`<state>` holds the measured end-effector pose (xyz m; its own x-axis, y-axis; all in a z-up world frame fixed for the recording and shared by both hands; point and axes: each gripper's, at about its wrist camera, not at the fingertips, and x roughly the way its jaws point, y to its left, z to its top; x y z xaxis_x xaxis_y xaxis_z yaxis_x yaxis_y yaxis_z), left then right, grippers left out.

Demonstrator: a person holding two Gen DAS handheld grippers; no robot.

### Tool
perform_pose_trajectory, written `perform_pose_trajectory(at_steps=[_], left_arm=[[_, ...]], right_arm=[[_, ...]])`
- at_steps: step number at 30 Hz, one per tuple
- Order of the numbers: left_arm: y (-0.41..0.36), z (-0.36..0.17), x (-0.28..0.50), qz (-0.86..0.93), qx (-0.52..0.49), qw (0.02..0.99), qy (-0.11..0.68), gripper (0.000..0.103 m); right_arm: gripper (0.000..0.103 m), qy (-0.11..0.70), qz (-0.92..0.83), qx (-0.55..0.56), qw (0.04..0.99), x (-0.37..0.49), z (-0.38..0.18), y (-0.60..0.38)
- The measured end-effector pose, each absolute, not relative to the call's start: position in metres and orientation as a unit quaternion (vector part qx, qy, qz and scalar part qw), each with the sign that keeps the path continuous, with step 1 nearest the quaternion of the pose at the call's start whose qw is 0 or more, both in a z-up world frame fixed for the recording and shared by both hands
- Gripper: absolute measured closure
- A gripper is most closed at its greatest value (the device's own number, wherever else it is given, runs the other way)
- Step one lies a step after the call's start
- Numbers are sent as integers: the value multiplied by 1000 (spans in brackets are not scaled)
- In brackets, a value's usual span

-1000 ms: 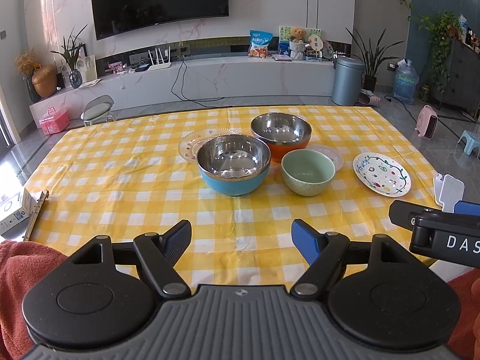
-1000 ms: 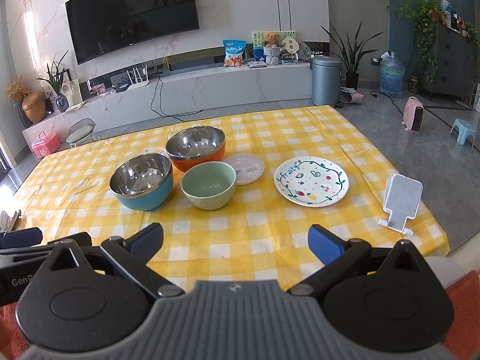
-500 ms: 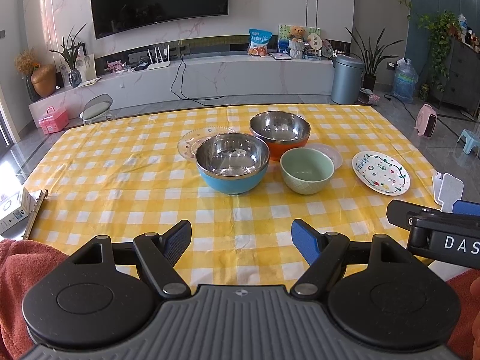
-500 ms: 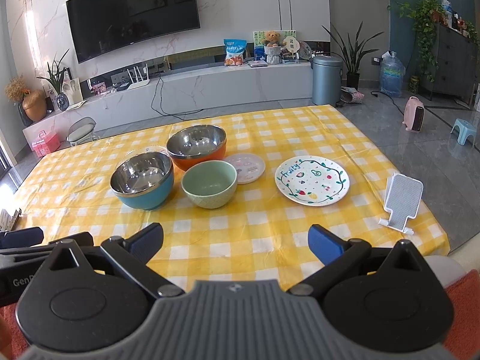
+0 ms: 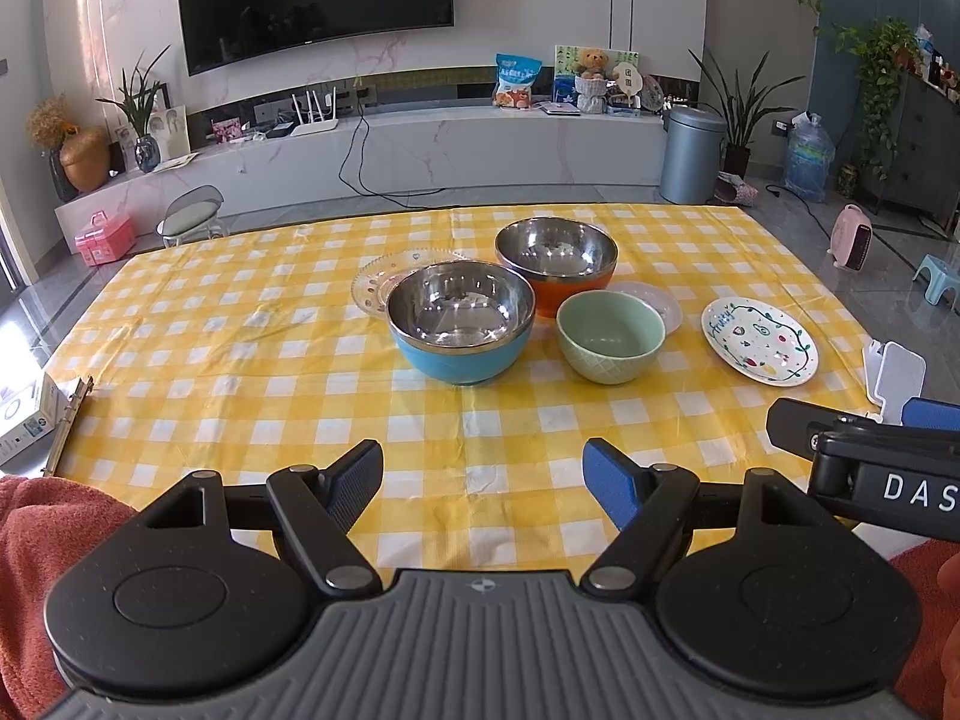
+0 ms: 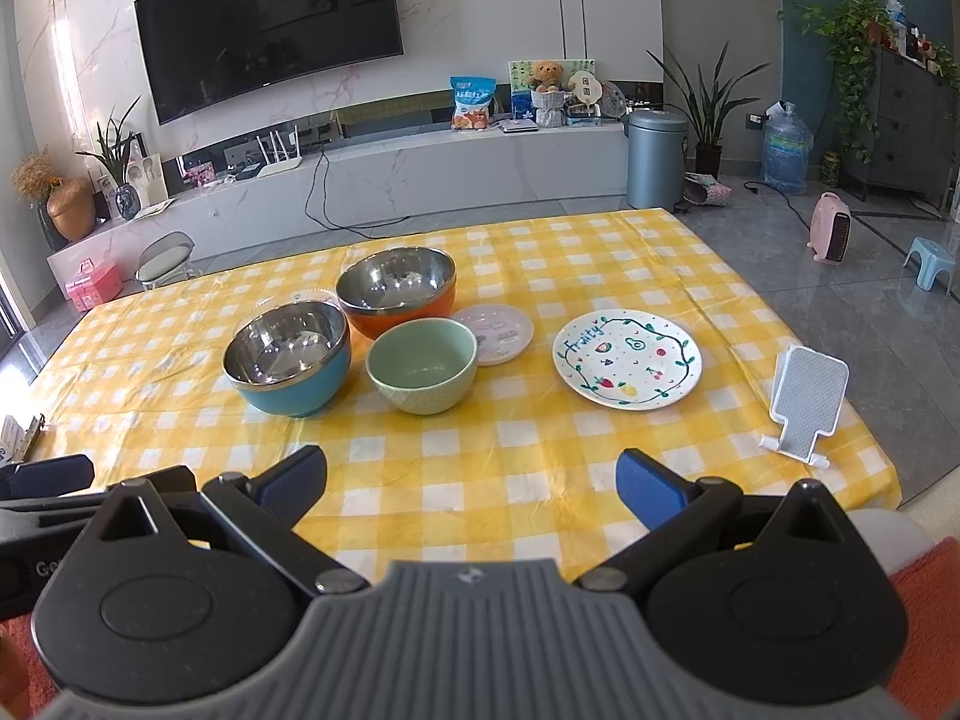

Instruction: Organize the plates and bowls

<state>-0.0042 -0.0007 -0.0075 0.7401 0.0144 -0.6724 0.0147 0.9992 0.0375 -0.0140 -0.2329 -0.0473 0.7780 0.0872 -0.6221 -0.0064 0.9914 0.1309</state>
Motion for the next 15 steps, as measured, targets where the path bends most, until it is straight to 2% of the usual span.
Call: perform_pose_trajectory(at_steps=[15], left_arm=[[-2,-8,-4,-1,21,932,362,14]], right_arm=[[3,334,25,60,940,-14,-48,-232]])
